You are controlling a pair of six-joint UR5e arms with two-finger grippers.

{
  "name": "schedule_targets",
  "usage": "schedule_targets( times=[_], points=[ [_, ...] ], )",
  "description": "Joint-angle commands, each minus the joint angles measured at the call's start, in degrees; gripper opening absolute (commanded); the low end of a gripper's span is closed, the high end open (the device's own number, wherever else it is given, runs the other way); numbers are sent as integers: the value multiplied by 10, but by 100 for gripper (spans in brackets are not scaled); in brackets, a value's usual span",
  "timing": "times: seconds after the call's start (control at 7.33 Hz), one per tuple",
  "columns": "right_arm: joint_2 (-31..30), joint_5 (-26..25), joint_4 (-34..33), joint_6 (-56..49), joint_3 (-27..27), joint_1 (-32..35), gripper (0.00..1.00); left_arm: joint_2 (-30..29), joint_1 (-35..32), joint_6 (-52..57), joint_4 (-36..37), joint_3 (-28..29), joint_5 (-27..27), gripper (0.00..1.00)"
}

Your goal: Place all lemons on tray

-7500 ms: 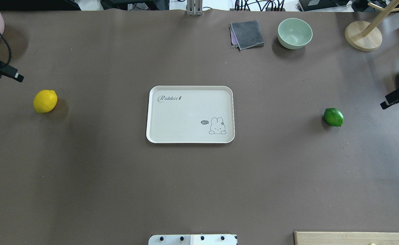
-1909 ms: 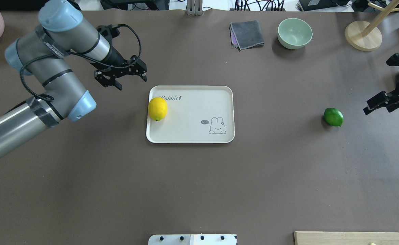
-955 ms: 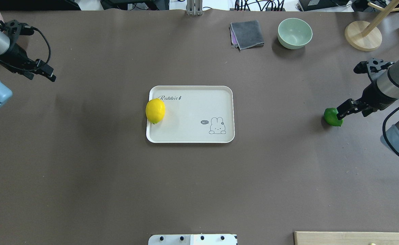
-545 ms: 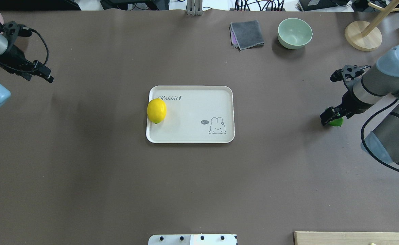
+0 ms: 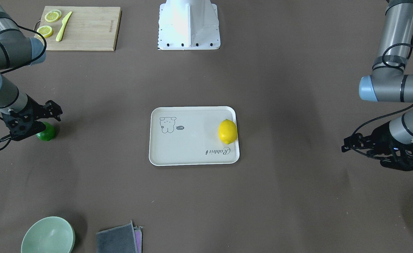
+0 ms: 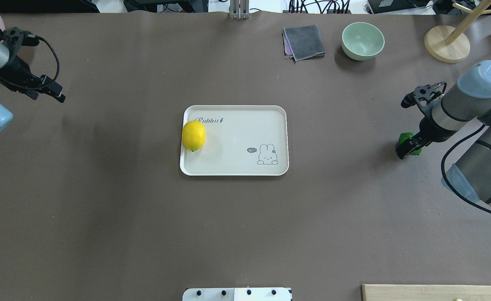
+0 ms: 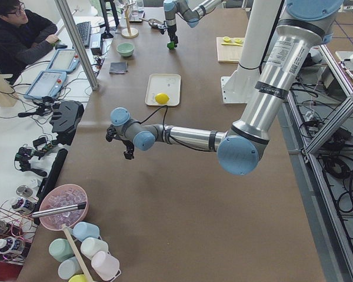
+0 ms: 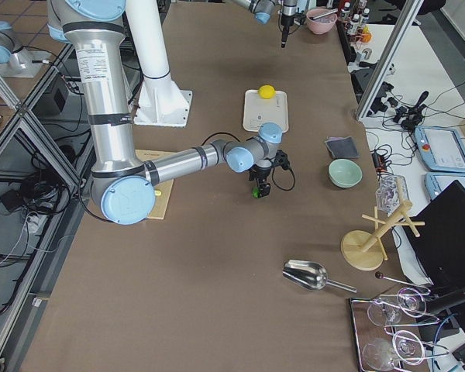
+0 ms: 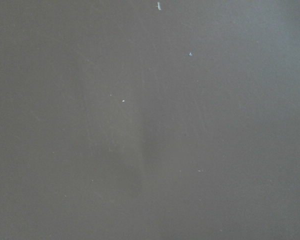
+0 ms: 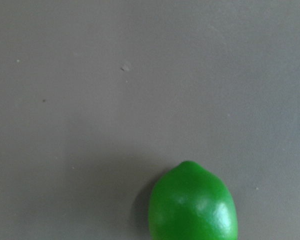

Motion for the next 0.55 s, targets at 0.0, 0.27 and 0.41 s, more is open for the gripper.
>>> schedule_targets(
  times=[0.0,0.27,0.41],
  points=[
    [2,-6,-3,-7,-3,-1,36,0,0,0,-1,0,0,98],
    [20,-7,-9,-1,-12,-1,0,0,0,0,-1,1,0,98],
    [36,0,-20,16,-10,3,0,0,0,1,-1,1,0,98]
  ],
)
